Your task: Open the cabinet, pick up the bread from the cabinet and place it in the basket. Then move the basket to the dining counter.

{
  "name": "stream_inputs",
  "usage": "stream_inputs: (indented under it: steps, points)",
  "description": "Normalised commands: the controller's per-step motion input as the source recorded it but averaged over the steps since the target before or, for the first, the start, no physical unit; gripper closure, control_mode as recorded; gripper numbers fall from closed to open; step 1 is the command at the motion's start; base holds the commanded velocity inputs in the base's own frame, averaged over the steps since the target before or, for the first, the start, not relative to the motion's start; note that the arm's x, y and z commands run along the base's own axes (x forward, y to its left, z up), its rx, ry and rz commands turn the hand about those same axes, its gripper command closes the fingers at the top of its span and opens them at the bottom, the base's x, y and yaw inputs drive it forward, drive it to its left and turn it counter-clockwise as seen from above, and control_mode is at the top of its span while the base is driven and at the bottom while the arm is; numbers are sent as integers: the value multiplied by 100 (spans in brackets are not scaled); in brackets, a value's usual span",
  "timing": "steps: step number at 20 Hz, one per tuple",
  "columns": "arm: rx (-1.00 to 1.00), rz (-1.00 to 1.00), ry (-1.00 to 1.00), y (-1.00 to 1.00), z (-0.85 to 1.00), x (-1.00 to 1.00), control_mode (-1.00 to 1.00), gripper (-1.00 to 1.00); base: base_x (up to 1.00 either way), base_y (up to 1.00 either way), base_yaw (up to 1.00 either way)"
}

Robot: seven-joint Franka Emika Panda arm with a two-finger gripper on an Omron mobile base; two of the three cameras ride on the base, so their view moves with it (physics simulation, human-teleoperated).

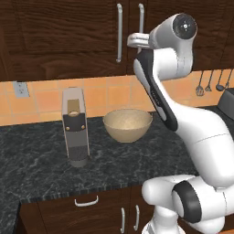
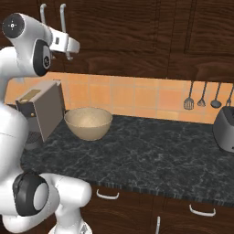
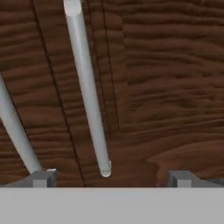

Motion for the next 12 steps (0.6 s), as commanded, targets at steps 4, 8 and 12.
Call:
stream_inputs:
  steps: [4,8,12]
  points:
    - [11,0,0,1,-2,32,-100,-100,0,0,0]
    - [10,0,0,14,-3,55,-100,-100,0,0,0]
    - [9,0,0,23,-4,70,-100,-100,0,0,0]
